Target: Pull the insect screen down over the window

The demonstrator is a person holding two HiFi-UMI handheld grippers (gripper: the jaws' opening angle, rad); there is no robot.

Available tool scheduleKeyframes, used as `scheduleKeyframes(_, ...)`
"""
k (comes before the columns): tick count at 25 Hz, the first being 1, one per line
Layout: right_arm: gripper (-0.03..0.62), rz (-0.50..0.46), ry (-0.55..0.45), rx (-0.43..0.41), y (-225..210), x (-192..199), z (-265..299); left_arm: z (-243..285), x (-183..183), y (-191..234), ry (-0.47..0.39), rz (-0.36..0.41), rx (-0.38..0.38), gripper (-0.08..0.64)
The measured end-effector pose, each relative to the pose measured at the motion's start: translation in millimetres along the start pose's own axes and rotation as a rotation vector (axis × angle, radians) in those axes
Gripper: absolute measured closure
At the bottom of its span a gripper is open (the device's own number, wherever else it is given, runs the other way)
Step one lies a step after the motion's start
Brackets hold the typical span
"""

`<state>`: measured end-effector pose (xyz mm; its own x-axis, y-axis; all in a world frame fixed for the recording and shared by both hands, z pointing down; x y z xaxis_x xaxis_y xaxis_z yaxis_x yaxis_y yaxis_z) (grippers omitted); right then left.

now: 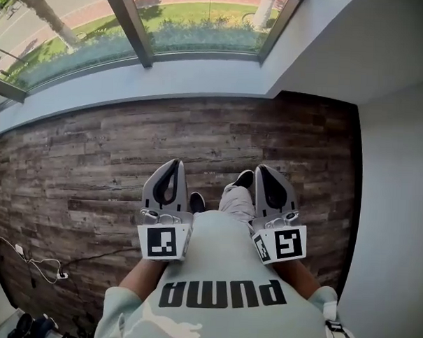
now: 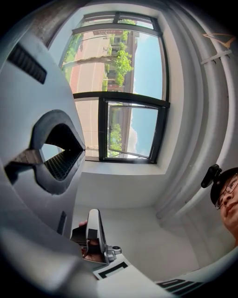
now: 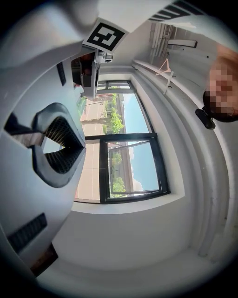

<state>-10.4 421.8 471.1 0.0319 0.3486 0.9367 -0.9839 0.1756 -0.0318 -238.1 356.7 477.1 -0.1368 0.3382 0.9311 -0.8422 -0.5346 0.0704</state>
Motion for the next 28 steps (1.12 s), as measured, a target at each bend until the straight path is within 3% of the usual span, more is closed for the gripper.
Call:
scheduleKeyframes(12,0.588,0.015,-0.003,-0.055,32,9,-2,-41,4,15,-0.009,-0.012,-0.08,0.548)
scheduleKeyframes(28,0.588,0.001,-0.022,-0.051,15,-5,8,-21,-5,10,-0.041,-0.021,-0.035,0.548)
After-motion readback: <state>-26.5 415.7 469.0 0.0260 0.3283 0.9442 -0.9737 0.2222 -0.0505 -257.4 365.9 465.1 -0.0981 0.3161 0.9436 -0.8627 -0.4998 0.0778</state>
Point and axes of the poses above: the fingertips, and each gripper's own axes: z forward along the fingers, y to its left, x out of its underside, the point moved 10 cm from there along -z, backward along the fingers, and after that the axes turned 10 degrees about y, right-handed, at the moved point
